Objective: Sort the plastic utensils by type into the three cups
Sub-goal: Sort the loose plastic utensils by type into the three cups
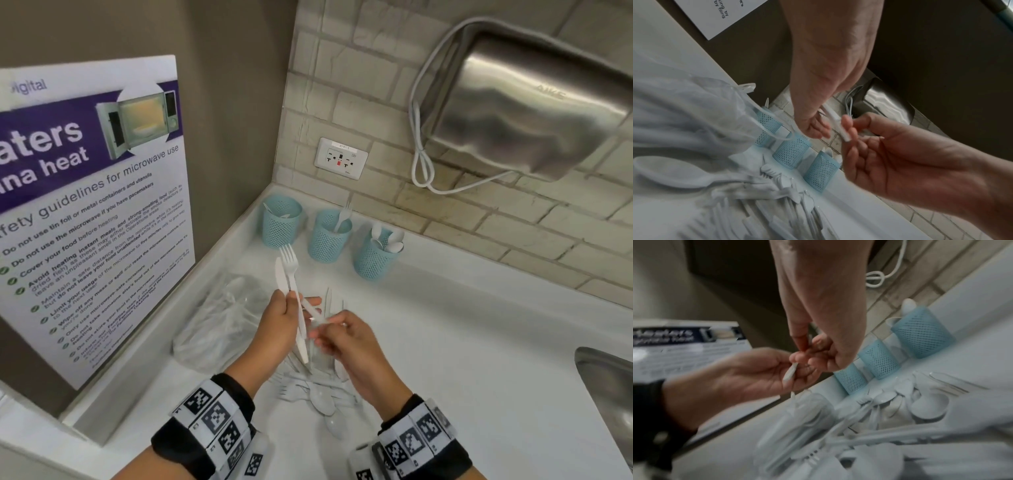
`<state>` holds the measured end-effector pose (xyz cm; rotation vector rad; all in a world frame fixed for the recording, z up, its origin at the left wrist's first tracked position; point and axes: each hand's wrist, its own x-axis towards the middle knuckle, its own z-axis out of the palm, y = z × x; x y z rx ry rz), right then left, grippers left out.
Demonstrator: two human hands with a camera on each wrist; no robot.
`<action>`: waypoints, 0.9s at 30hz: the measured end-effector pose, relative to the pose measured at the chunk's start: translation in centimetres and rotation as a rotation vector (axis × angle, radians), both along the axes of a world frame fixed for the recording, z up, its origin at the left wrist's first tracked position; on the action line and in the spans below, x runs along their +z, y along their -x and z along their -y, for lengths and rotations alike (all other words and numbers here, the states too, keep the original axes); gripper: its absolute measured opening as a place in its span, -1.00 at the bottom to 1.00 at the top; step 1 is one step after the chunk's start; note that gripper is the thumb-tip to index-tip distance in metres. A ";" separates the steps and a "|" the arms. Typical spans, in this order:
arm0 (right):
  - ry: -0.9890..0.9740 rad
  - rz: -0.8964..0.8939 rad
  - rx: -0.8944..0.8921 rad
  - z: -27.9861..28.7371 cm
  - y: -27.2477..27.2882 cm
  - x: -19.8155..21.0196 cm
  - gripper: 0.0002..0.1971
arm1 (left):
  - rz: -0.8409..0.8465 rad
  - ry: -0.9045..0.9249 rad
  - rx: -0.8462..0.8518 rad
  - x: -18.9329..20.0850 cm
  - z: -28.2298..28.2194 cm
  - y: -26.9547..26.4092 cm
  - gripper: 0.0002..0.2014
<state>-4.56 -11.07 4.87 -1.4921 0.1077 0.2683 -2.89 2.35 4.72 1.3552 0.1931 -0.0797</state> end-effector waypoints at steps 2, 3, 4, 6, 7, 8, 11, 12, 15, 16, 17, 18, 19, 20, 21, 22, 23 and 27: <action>0.151 -0.005 0.162 -0.3 0.4 -0.6 -0.92 | 0.038 -0.055 0.031 0.1 0.0 0.1 -0.74; 0.196 0.002 0.228 -0.4 0.5 -0.6 -0.89 | 0.046 -0.078 0.050 0.2 0.0 0.2 -0.74; 0.226 0.014 0.274 -0.5 0.4 -0.5 -0.83 | 0.052 -0.105 0.067 0.2 0.0 0.2 -0.74; 0.256 0.035 0.255 -0.5 -0.2 -0.1 -0.70 | 0.075 -0.167 0.073 0.1 -0.1 0.1 -0.76; 0.259 0.040 0.194 -0.5 -0.6 0.2 -0.65 | 0.091 -0.193 0.056 0.0 -0.2 0.1 -0.78; 0.257 0.050 0.127 -0.5 -1.0 0.6 -0.64 | 0.108 -0.211 0.025 -0.1 -0.3 0.1 -0.79; 0.231 0.096 0.011 -0.3 -2.4 1.7 -0.66 | 0.164 -0.222 -0.109 0.1 -0.3 0.5 -0.83; 0.216 0.111 -0.004 -0.2 -2.8 2.0 -0.64 | 0.183 -0.229 -0.151 0.2 -0.2 0.6 -0.84; 0.197 0.132 -0.027 0.1 -3.7 2.7 -0.62 | 0.230 -0.290 -0.234 0.2 -0.2 0.6 -0.83; 0.187 0.127 -0.028 0.2 -4.0 2.8 -0.66 | 0.233 -0.297 -0.247 0.2 -0.3 0.6 -0.83; 0.173 0.114 -0.021 0.3 -4.2 3.0 -0.69 | 0.230 -0.291 -0.257 0.2 -0.4 0.6 -0.84; 0.161 0.094 -0.006 0.5 -4.3 3.1 -0.72 | 0.224 -0.280 -0.265 0.2 -0.5 0.6 -0.85; 0.149 0.064 0.017 0.6 -4.5 3.2 -0.73 | 0.220 -0.269 -0.274 0.2 -0.6 0.7 -0.85; 0.134 0.024 0.047 0.7 -4.6 3.3 -0.74 | 0.220 -0.264 -0.289 0.2 -0.6 0.8 -0.86; 0.112 -0.024 0.081 0.8 -4.6 3.4 -0.75 | 0.225 -0.264 -0.313 0.2 -0.7 0.9 -0.84; 0.085 -0.072 0.111 0.9 -4.7 3.5 -0.75 | 0.234 -0.267 -0.341 0.1 -0.7 1.1 -0.80; 0.064 -0.106 0.135 0.9 -4.8 3.5 -0.76 | 0.240 -0.271 -0.361 0.1 -0.7 1.1 -0.76; 0.070 -0.084 0.139 1.4 -5.3 3.6 -0.74 | 0.173 -0.277 -0.283 -0.1 -0.6 0.8 -0.75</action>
